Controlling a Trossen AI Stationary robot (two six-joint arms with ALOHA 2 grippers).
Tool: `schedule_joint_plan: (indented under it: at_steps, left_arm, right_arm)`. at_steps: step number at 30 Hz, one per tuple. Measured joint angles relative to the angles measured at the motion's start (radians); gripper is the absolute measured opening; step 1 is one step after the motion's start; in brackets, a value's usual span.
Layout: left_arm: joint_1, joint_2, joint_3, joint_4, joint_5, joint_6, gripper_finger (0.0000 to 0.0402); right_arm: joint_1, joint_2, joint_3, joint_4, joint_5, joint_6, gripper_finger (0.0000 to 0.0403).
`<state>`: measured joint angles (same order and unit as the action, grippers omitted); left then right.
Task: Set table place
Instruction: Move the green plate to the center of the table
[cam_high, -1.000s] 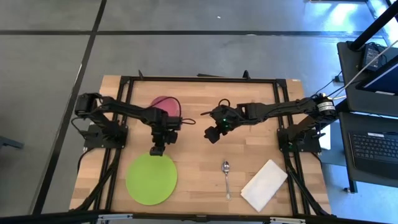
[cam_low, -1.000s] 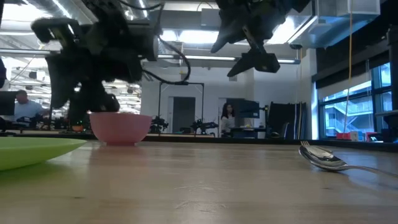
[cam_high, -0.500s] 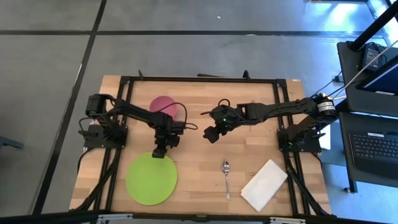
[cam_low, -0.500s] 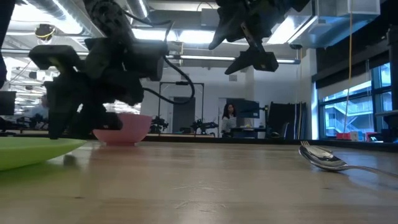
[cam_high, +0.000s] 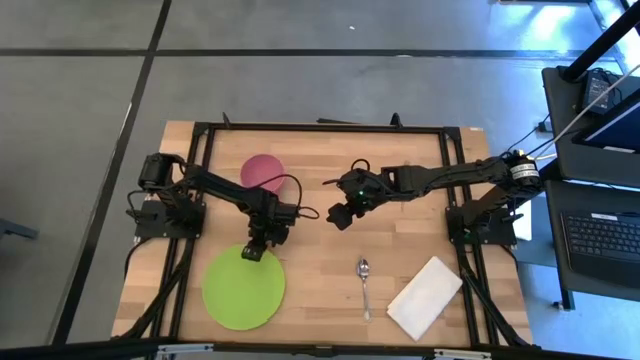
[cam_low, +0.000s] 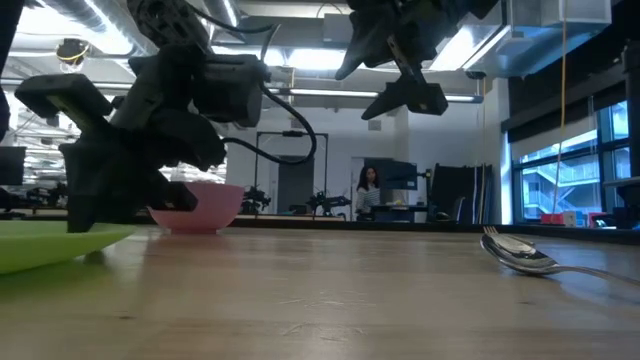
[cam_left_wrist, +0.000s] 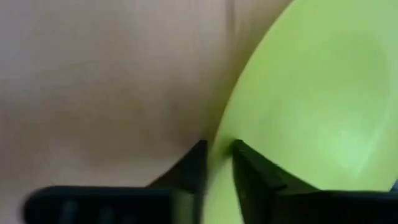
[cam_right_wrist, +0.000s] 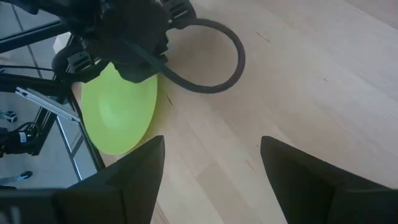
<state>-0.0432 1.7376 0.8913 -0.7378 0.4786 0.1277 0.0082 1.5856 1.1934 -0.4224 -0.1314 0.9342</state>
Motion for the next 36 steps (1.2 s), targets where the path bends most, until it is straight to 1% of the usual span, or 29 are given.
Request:
schedule_joint_plan:
  at_steps: [1,2,5,9,11,14,16,18,20,22,25,27,30,36]
  left_arm:
    - [-0.001,0.000,0.000,0.001,0.009,-0.021,0.0025]
    - [-0.002,-0.002,0.000,0.010,0.015,-0.049,0.0015]
    - [0.000,-0.002,0.000,0.049,0.042,-0.132,0.0015]
    - [-0.001,-0.005,0.000,0.102,0.111,-0.270,0.0005]
    - [0.000,-0.022,0.000,0.146,0.141,-0.355,0.0005]
    - [0.010,-0.050,0.000,0.253,0.196,-0.527,0.0003]
    - [0.023,-0.072,0.000,0.339,0.203,-0.659,0.0003]
    - [0.045,-0.090,0.000,0.403,0.185,-0.781,0.0002]
    - [0.072,-0.107,0.000,0.463,0.138,-0.892,0.0002]
    - [0.098,-0.121,0.000,0.497,0.069,-0.973,0.0002]
    - [0.133,-0.133,0.000,0.522,-0.061,-1.061,0.0002]
    - [0.148,-0.134,0.000,0.514,-0.120,-1.092,0.0002]
    - [0.160,-0.134,0.000,0.473,-0.173,-1.095,0.0001]
    - [0.187,-0.134,0.000,0.352,-0.272,-1.072,0.0001]
  right_arm:
    - [0.000,0.000,0.000,0.000,0.000,-0.001,0.0268]
    - [0.000,0.000,0.000,0.000,0.000,-0.002,0.0268]
    - [0.000,0.000,0.000,-0.001,0.000,-0.003,0.0268]
    - [0.000,0.000,0.000,0.002,-0.004,-0.023,0.0268]
    - [0.000,-0.001,0.000,0.017,-0.030,-0.027,0.0268]
    - [-0.001,-0.011,0.000,0.041,-0.088,-0.072,0.0268]
    - [-0.002,-0.029,0.000,0.043,-0.126,-0.106,0.0268]
    - [-0.001,-0.058,0.000,0.039,-0.133,-0.134,0.0268]
    - [-0.001,-0.095,0.000,0.039,-0.133,-0.161,0.0268]
    - [-0.002,-0.139,0.000,0.037,-0.133,-0.190,0.0268]
    - [-0.002,-0.210,0.000,0.037,-0.133,-0.250,0.0268]
    - [-0.002,-0.254,0.001,0.035,-0.133,-0.287,0.0268]
    - [-0.002,-0.310,0.001,0.008,-0.133,-0.340,0.0268]
    - [-0.002,-0.391,0.001,-0.146,-0.122,-0.415,0.0268]
